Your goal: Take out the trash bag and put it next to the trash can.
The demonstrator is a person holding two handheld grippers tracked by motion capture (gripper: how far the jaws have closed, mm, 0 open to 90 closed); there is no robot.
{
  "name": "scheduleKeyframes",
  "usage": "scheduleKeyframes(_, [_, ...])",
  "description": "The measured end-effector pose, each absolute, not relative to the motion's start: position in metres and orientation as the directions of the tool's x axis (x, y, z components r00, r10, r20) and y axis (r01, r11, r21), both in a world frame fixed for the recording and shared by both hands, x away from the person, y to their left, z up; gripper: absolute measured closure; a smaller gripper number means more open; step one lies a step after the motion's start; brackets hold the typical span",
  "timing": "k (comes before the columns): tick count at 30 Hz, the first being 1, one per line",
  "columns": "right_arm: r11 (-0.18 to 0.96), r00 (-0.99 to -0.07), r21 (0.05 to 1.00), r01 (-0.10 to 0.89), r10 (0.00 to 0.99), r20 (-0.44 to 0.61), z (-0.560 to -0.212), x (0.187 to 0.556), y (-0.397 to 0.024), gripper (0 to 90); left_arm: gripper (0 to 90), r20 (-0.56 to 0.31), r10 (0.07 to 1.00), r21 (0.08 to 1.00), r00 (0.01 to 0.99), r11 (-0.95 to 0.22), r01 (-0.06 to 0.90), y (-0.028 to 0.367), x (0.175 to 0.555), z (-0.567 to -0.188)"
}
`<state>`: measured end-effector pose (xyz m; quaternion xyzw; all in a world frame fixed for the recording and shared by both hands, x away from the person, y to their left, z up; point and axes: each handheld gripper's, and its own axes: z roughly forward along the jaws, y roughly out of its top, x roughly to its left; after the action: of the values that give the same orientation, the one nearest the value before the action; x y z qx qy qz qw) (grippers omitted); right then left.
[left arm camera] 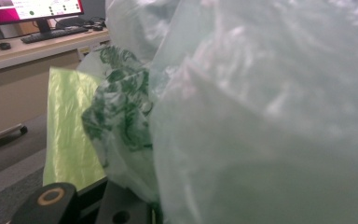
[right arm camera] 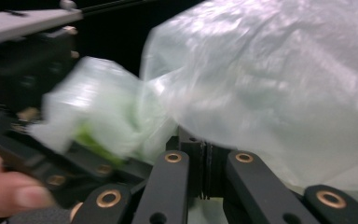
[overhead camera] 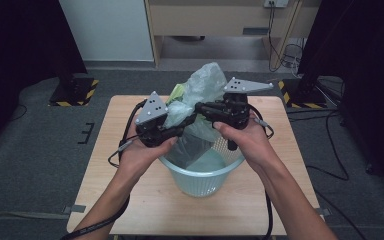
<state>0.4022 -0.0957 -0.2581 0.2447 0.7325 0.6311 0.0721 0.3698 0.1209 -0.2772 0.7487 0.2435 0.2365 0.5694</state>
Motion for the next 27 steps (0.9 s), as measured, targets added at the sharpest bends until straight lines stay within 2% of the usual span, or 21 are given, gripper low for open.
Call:
scheduleKeyframes(11, [0.076, -0.873, 0.959, 0.274, 0.438, 0.215, -0.255, 0.392, -0.086, 88.1, 84.0, 0.108, 0.642, 0.967, 0.759, -0.245, 0.07, 0.123, 0.369, -0.278])
scheduleKeyframes(15, [0.069, -0.853, 0.962, 0.265, 0.481, 0.201, -0.255, 0.39, -0.089, 75.6, 86.2, 0.109, 0.664, 0.97, 0.74, -0.233, 0.067, 0.124, 0.369, -0.278])
scheduleKeyframes(21, [0.086, -0.813, 0.966, 0.244, 0.562, 0.155, -0.255, 0.382, -0.099, 43.1, 86.7, 0.101, 0.688, 0.972, 0.719, -0.222, 0.075, 0.128, 0.371, -0.277])
scheduleKeyframes(27, [0.072, -0.761, 0.965, 0.251, 0.63, 0.151, -0.259, 0.38, -0.116, 26.8, 86.6, 0.086, 0.696, 0.975, 0.713, -0.206, 0.084, 0.129, 0.373, -0.277])
